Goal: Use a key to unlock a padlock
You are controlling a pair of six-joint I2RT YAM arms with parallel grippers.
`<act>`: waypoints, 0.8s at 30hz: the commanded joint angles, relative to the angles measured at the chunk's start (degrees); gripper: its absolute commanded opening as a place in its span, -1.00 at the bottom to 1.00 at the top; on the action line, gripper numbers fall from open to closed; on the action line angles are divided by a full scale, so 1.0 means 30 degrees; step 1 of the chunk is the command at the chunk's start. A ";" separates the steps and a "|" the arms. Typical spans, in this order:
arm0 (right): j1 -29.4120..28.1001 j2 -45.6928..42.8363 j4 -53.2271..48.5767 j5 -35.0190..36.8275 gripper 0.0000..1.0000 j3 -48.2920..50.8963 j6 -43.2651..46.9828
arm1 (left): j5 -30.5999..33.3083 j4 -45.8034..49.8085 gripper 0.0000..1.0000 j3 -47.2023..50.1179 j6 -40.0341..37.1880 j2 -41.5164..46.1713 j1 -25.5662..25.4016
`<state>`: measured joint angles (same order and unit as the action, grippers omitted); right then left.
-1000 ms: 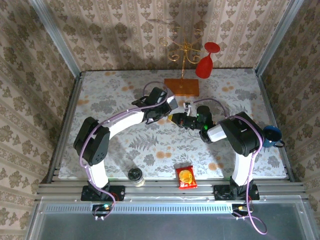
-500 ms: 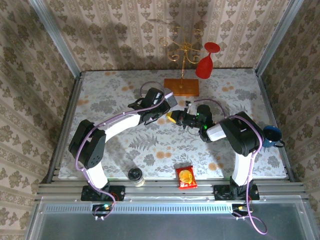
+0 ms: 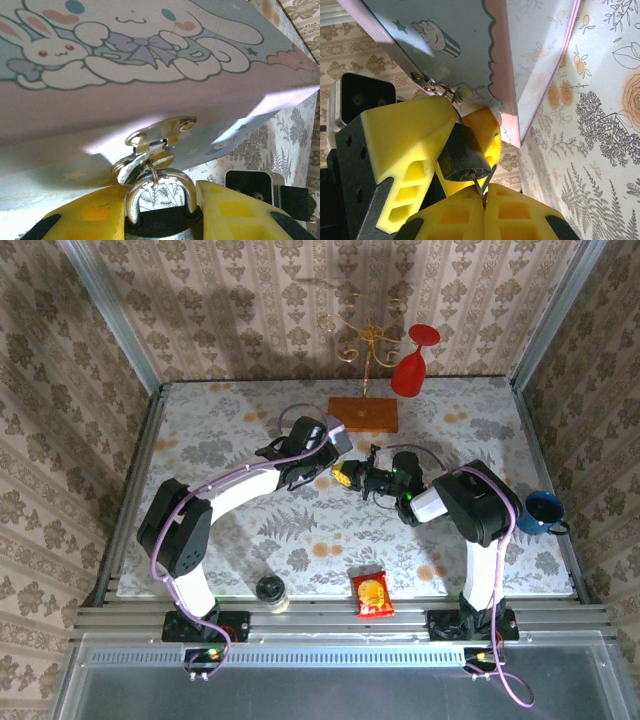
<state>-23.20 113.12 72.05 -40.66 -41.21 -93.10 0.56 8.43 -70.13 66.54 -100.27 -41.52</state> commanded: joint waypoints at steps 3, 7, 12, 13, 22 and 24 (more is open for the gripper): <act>-0.0090 0.0614 0.1261 0.3270 -1.00 -0.1263 -0.2482 | -0.3804 -0.1032 -1.00 0.0434 0.0603 0.1077 -0.1408; -0.0087 0.0651 0.1130 0.3131 -1.00 -0.1408 -0.1923 | -0.3559 -0.0739 -1.00 0.0488 0.0641 0.1164 -0.1410; -0.0061 0.0395 0.1035 0.3191 -0.67 -0.1161 -0.0640 | -0.3394 -0.0322 -1.00 0.0448 0.0788 0.1166 -0.1346; -0.0059 0.0436 0.1030 0.3156 -0.67 -0.1131 -0.0552 | -0.3387 -0.0264 -1.00 0.0412 0.0795 0.1159 -0.1350; 0.0102 0.0710 0.0695 0.3095 -0.40 0.0085 0.0444 | -0.3057 0.0557 -1.00 0.0323 0.0875 0.1058 -0.1306; 0.0116 0.0560 0.0436 0.3067 -0.29 0.0467 0.0901 | -0.3059 0.0628 -1.00 0.0291 0.0904 0.0941 -0.1263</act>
<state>-23.31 114.41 73.47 -38.02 -40.03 -93.03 0.38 7.31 -69.01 68.60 -99.98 -41.65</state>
